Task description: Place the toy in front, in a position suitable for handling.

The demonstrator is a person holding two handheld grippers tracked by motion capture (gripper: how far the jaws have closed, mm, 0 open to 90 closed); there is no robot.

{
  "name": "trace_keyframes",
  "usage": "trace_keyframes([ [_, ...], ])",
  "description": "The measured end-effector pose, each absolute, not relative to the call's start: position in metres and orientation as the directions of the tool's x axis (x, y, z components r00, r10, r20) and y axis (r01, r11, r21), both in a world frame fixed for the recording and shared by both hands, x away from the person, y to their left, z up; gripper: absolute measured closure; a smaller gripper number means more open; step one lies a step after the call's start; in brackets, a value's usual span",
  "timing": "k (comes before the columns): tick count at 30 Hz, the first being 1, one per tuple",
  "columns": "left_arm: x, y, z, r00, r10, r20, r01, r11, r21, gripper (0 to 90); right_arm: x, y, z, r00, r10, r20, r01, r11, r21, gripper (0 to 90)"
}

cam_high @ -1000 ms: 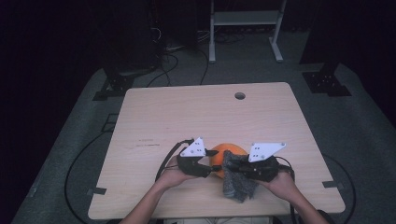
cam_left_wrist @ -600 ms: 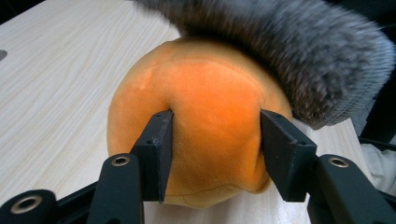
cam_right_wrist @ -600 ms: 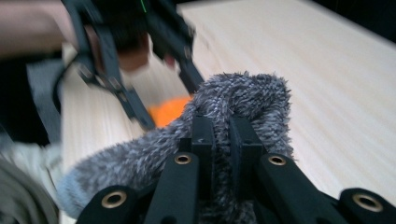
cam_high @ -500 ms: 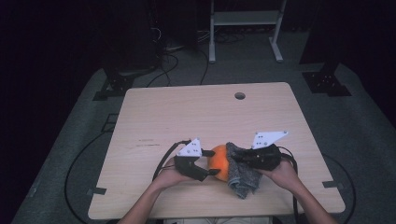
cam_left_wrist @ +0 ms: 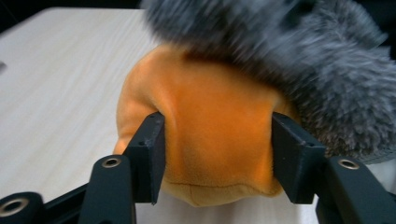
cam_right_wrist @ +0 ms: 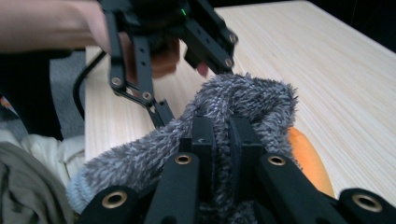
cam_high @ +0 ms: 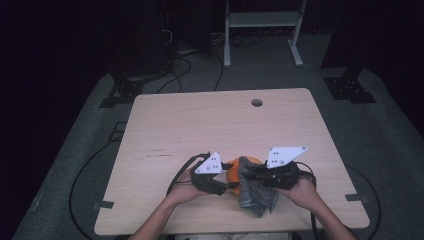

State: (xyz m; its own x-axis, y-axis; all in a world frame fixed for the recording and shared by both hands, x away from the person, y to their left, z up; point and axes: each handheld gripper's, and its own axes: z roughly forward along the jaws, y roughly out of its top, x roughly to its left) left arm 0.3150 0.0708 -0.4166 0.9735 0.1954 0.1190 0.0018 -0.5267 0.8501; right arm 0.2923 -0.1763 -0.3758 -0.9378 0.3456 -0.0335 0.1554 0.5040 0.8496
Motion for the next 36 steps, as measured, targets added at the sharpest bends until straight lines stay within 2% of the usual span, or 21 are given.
trace_keyframes([
  [7,0.315,0.07,-0.418,0.976,0.181,0.117,-0.004,-0.527,0.85,43.8,0.294,-0.203,-0.394,-0.92,0.391,0.012,0.225,0.503,0.835,82.2],
  [14,0.308,0.063,-0.414,0.973,0.153,0.173,-0.063,-0.549,0.834,43.4,0.292,-0.203,-0.38,-0.926,0.377,0.008,0.2,0.472,0.859,82.0],
  [19,0.311,0.068,-0.418,0.979,0.151,0.133,-0.032,-0.535,0.844,40.6,0.296,-0.205,-0.39,-0.921,0.389,0.005,0.217,0.504,0.836,82.1],
  [24,0.308,0.065,-0.415,0.977,0.144,0.157,-0.055,-0.542,0.838,40.6,0.292,-0.219,-0.394,-0.906,0.424,0.009,0.246,0.509,0.825,82.1],
  [28,0.307,0.06,-0.413,0.975,0.15,0.166,-0.059,-0.543,0.838,40.6,0.282,-0.209,-0.381,-0.93,0.368,0.002,0.192,0.481,0.856,82.0],
  [31,0.306,0.058,-0.412,0.973,0.144,0.182,-0.073,-0.555,0.828,40.0,0.277,-0.185,-0.381,-0.949,0.313,-0.036,0.138,0.513,0.847,82.0],
  [36,0.312,0.07,-0.42,0.975,0.165,0.147,-0.028,-0.568,0.823,40.3,0.281,-0.19,-0.394,-0.948,0.319,-0.015,0.16,0.515,0.842,82.1],
])
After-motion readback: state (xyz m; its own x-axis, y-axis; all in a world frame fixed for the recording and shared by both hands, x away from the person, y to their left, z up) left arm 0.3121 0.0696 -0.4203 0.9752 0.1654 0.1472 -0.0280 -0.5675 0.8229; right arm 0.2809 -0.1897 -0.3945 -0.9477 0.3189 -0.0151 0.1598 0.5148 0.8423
